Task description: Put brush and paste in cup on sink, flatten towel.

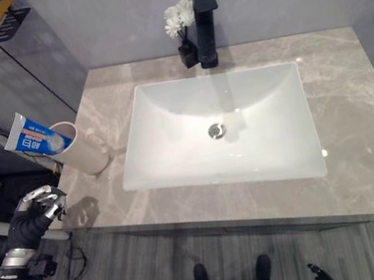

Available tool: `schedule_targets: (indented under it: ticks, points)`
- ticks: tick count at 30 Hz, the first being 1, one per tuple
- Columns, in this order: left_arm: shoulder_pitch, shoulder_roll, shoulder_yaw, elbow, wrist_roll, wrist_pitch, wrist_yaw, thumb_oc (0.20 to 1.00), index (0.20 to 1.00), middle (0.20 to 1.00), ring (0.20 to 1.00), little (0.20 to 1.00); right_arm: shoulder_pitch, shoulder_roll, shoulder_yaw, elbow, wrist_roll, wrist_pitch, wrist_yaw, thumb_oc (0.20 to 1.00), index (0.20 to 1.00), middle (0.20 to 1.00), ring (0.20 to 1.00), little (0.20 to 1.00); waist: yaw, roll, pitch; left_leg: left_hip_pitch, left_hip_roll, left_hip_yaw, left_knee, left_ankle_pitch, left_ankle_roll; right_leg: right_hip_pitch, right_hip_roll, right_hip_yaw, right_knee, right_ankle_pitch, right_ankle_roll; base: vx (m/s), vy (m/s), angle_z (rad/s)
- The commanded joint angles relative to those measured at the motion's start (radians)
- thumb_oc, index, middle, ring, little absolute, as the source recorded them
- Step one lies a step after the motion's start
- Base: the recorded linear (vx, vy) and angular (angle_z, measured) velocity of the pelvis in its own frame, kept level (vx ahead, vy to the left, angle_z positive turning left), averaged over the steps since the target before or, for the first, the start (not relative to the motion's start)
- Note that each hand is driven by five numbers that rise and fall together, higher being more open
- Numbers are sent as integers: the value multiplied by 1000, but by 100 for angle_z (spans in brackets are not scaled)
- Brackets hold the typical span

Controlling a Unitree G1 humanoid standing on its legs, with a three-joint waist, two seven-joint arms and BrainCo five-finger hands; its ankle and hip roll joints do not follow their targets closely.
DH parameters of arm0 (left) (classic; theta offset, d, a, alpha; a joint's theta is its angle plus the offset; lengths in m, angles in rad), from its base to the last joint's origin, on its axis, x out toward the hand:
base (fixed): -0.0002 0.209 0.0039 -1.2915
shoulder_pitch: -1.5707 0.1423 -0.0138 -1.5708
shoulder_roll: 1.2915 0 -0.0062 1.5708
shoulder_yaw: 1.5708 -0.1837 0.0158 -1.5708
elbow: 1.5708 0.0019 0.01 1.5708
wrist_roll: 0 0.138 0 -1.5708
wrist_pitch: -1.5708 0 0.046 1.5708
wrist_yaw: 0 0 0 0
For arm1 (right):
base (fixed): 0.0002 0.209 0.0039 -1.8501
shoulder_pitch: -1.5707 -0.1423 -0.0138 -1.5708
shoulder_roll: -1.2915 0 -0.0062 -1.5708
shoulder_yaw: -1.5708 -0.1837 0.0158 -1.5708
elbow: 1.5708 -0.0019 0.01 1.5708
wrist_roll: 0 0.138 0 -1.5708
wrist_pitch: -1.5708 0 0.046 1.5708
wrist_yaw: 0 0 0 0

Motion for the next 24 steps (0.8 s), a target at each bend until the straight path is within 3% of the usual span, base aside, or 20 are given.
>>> schedule_targets:
  ticks: [1, 24]
  points:
    - [-79, 42, 31, 20, 32, -50, 44, 200, 200, 200, 200, 200, -47, -12, -3, 6, 46, 1, -14, 1000, 1000, 1000, 1000, 1000, -15, -30, 31, -30, 77, 12, 3, 74, -96, -16, -70, 71, -2, 88, 70, 0, 0, 0]
    - [-139, 41, -30, 58, 49, -59, 66, 200, 200, 200, 200, 200, -74, -46, 16, -162, 42, -33, -50, 1000, 1000, 1000, 1000, 1000, -41, -18, 49, -62, 84, 49, 3, 74, -100, -76, -69, 110, -2, 102, 70, 8, 1, -3]
